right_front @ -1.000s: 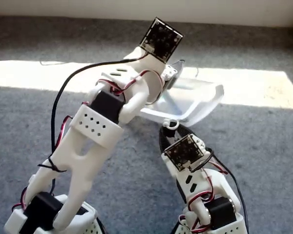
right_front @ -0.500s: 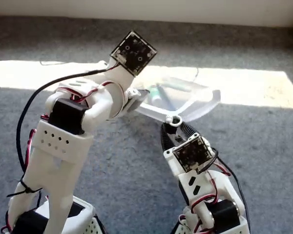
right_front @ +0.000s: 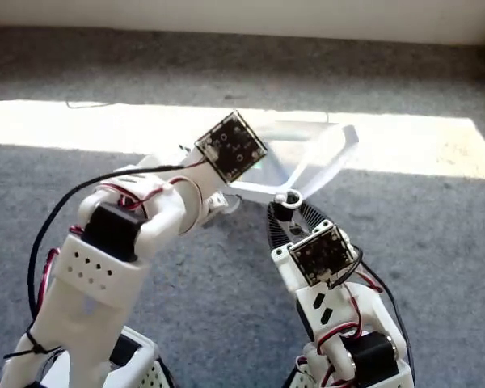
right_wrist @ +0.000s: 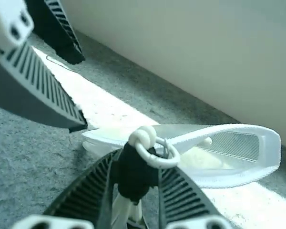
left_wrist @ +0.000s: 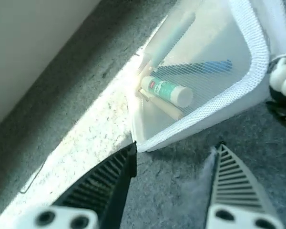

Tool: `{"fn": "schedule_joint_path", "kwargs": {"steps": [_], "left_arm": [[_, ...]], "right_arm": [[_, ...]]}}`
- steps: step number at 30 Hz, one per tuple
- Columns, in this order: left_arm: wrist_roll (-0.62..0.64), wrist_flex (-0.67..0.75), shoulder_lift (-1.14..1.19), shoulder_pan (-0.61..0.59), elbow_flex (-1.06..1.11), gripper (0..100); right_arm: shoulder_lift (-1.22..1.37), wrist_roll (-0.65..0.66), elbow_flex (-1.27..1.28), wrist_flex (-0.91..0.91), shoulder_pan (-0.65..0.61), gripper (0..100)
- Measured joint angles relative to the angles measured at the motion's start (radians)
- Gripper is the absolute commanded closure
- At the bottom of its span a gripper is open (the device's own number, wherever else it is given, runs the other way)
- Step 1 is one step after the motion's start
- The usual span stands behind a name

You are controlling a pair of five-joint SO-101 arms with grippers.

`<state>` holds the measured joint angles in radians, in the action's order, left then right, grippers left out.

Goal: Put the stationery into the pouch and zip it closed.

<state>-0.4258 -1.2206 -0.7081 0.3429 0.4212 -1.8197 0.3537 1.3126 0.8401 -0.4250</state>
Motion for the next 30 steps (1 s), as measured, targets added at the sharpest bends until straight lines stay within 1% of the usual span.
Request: {"fn": "schedule_joint_path", "kwargs": {"steps": [4, 7, 11, 14, 19, 22, 30], "left_arm": [[0.000, 0.103, -0.092, 0.054, 0.161, 75], [0.000, 0.192, -0.138, 0.054, 0.256, 75], [0.000, 0.284, -0.160, 0.060, 0.331, 75], [0.000, 0.331, -0.164, 0.068, 0.368, 75], [0.000, 0.416, -0.166, 0.135, 0.439, 75], [0.000, 0.468, -0.166, 0.141, 0.466, 75], [0.000, 0.552, -0.166, 0.160, 0.491, 75]], "right_arm": [[0.000, -0.040, 0.000, 0.000, 0.003, 99.4], [0.000, -0.068, 0.000, 0.000, 0.003, 99.4], [0.000, -0.072, 0.000, 0.000, 0.003, 99.4], [0.000, -0.072, 0.000, 0.000, 0.003, 99.4], [0.000, -0.078, 0.000, 0.000, 0.003, 99.4], [0.000, -0.078, 0.000, 0.000, 0.003, 99.4], [0.000, -0.078, -0.002, 0.000, 0.003, 99.4]]}}
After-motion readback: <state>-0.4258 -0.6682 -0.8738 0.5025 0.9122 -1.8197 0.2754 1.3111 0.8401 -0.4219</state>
